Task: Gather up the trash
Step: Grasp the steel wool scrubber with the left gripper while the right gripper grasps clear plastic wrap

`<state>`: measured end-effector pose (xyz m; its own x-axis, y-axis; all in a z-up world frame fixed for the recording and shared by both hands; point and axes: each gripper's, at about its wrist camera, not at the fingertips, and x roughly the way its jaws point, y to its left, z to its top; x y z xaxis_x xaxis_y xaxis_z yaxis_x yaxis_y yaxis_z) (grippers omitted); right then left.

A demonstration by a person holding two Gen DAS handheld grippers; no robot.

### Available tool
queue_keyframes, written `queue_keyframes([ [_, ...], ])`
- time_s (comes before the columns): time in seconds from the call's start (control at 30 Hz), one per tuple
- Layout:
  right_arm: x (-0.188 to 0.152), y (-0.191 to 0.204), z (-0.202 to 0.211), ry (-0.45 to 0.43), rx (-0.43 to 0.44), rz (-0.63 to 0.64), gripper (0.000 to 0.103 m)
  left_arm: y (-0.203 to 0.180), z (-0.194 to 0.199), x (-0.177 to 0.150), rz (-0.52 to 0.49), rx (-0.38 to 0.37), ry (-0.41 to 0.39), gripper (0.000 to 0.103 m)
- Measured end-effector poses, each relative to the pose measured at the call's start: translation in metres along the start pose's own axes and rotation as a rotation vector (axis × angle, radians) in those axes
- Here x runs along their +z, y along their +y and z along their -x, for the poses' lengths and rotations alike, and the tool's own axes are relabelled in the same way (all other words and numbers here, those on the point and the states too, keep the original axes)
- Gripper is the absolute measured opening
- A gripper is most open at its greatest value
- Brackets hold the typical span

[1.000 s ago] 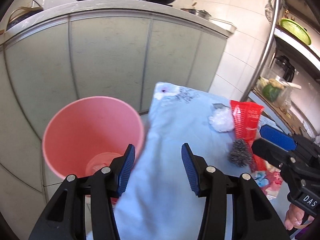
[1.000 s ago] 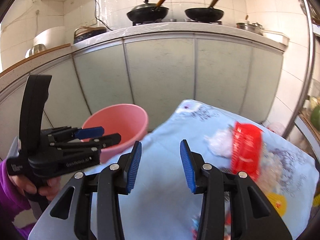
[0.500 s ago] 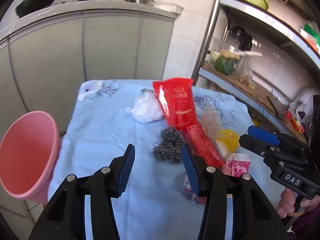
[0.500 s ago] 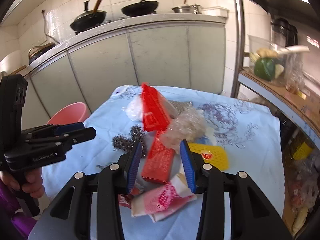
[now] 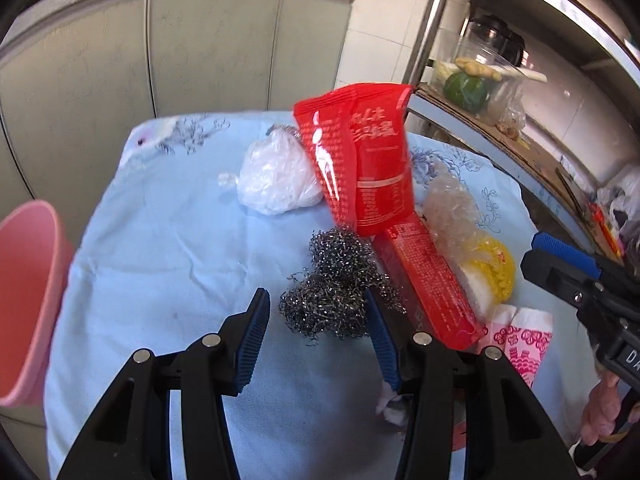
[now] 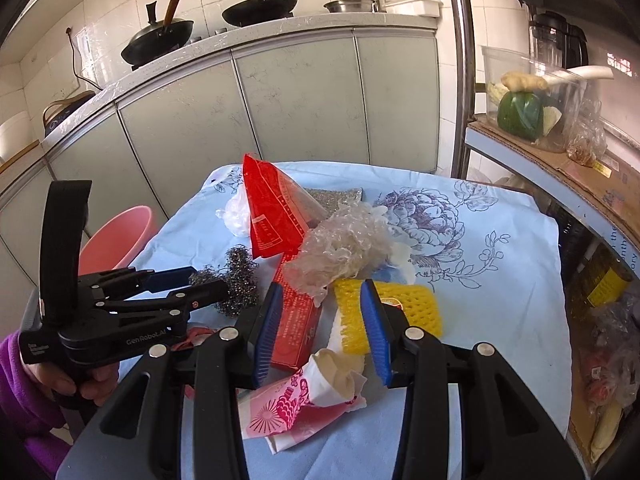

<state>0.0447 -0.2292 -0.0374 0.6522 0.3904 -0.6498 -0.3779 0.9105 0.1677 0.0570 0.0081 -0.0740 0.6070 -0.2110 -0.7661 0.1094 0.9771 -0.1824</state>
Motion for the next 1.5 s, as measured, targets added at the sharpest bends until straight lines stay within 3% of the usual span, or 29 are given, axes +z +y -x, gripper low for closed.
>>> queue_keyframes([
  [0.2,0.003,0.001,-0.012,0.016,-0.001,-0.001,0.041,0.011,-0.012,-0.002,0.065,-0.046,0.054,0.05],
  [0.63,0.012,0.008,-0.04,0.064,-0.019,-0.018,0.041,0.006,-0.011,-0.004,0.055,-0.025,0.055,0.052],
  [0.73,0.011,0.011,-0.044,0.07,-0.041,-0.016,0.041,0.008,-0.009,-0.005,0.069,-0.051,0.051,0.038],
  [0.97,0.011,0.009,-0.047,0.082,-0.048,-0.048,0.04,-0.001,0.003,-0.004,-0.002,-0.051,0.026,0.026],
  [1.0,0.011,0.01,-0.046,0.079,-0.05,-0.05,0.038,-0.001,0.005,-0.004,-0.007,-0.056,0.023,0.026],
  [1.07,0.012,0.009,-0.046,0.082,-0.057,-0.056,0.021,-0.001,0.011,-0.003,-0.017,-0.064,0.014,0.026],
  [1.13,0.012,0.008,-0.046,0.088,-0.062,-0.061,0.012,0.001,0.018,-0.002,-0.03,-0.068,-0.001,0.026],
  [1.23,0.012,0.007,-0.041,0.081,-0.062,-0.066,0.005,0.004,0.028,-0.001,-0.041,-0.077,-0.019,0.026],
  [1.5,0.021,0.014,0.003,0.004,-0.078,-0.035,0.003,0.017,0.056,-0.004,-0.065,-0.072,-0.068,0.025],
])
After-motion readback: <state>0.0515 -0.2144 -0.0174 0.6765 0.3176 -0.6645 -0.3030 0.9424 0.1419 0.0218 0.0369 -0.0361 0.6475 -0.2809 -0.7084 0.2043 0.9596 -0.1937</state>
